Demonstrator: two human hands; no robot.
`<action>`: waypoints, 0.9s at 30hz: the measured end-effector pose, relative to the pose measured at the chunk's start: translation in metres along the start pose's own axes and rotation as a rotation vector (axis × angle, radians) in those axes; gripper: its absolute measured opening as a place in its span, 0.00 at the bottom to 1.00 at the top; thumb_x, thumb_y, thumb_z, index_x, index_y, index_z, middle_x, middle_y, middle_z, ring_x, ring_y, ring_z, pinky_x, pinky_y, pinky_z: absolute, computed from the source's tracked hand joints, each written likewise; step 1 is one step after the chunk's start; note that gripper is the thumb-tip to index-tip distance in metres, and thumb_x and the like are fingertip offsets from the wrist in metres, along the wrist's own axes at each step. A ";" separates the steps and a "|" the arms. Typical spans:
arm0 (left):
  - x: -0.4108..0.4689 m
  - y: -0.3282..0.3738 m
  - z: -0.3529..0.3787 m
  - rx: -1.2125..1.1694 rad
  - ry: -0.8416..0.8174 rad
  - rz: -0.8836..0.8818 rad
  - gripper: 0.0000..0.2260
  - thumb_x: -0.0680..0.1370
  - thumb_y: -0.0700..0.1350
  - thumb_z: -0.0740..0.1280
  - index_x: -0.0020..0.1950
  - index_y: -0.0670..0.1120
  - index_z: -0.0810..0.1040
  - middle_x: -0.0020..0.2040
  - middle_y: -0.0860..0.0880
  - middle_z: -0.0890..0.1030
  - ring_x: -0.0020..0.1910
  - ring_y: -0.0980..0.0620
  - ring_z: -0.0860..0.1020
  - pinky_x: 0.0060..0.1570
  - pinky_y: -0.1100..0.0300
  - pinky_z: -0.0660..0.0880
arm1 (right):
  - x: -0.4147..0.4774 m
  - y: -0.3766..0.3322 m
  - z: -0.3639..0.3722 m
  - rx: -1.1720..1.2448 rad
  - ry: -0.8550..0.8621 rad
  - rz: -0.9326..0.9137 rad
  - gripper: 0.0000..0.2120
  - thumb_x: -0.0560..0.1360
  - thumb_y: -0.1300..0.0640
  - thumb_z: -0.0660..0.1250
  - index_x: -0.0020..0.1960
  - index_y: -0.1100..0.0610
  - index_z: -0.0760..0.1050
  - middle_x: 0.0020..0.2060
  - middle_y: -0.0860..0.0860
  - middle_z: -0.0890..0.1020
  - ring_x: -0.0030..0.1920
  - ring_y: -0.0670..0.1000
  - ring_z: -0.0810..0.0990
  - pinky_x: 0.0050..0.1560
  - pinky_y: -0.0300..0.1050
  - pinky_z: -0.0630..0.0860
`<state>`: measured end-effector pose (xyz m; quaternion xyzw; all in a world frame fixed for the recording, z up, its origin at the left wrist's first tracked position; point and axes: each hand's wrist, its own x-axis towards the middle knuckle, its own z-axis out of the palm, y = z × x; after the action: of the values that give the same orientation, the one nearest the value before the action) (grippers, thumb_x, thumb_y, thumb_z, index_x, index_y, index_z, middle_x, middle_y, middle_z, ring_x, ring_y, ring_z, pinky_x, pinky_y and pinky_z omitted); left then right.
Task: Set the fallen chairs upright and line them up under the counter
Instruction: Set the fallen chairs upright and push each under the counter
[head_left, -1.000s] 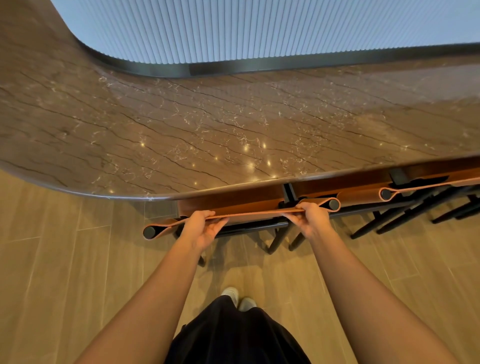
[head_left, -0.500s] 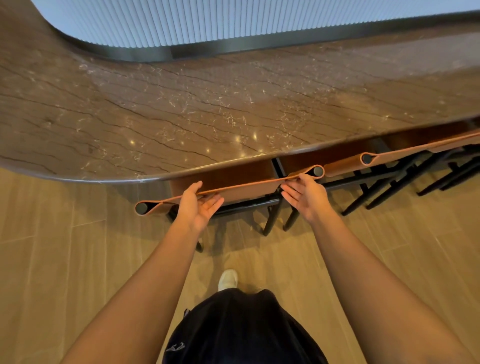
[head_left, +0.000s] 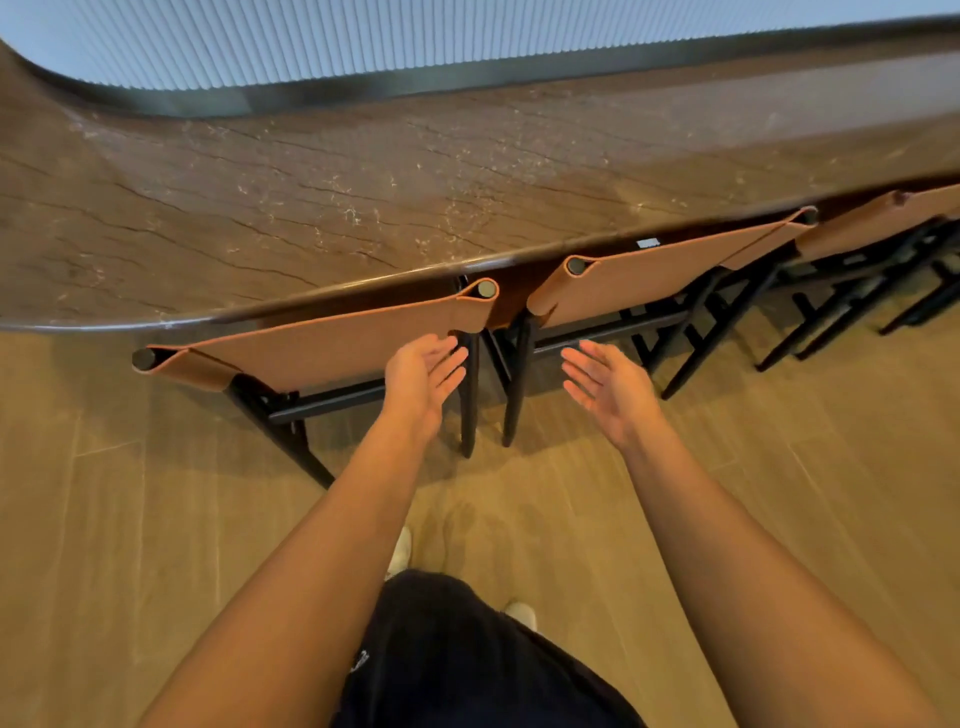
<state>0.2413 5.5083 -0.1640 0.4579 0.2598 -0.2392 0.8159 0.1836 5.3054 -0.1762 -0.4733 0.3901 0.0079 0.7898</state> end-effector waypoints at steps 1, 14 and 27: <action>-0.005 -0.011 0.011 0.018 -0.019 -0.011 0.18 0.80 0.39 0.58 0.70 0.41 0.66 0.58 0.44 0.78 0.59 0.46 0.77 0.61 0.52 0.72 | -0.004 -0.006 -0.018 0.002 0.001 -0.011 0.16 0.82 0.54 0.57 0.66 0.60 0.71 0.59 0.56 0.80 0.62 0.54 0.77 0.56 0.47 0.73; -0.008 -0.085 0.134 0.247 -0.065 -0.135 0.15 0.80 0.44 0.59 0.65 0.42 0.74 0.60 0.46 0.79 0.65 0.47 0.74 0.71 0.46 0.59 | 0.006 -0.068 -0.150 0.121 0.138 -0.113 0.11 0.80 0.57 0.62 0.60 0.58 0.77 0.50 0.54 0.85 0.54 0.51 0.82 0.53 0.47 0.77; 0.086 -0.081 0.254 0.131 -0.003 -0.280 0.27 0.78 0.46 0.65 0.75 0.46 0.59 0.73 0.41 0.66 0.72 0.42 0.65 0.69 0.43 0.61 | 0.120 -0.145 -0.154 0.104 0.126 0.012 0.15 0.79 0.52 0.61 0.62 0.58 0.74 0.52 0.55 0.84 0.52 0.52 0.82 0.46 0.47 0.77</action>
<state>0.3073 5.2358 -0.1569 0.4691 0.3039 -0.3676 0.7433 0.2285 5.0660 -0.1818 -0.4287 0.4419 -0.0377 0.7871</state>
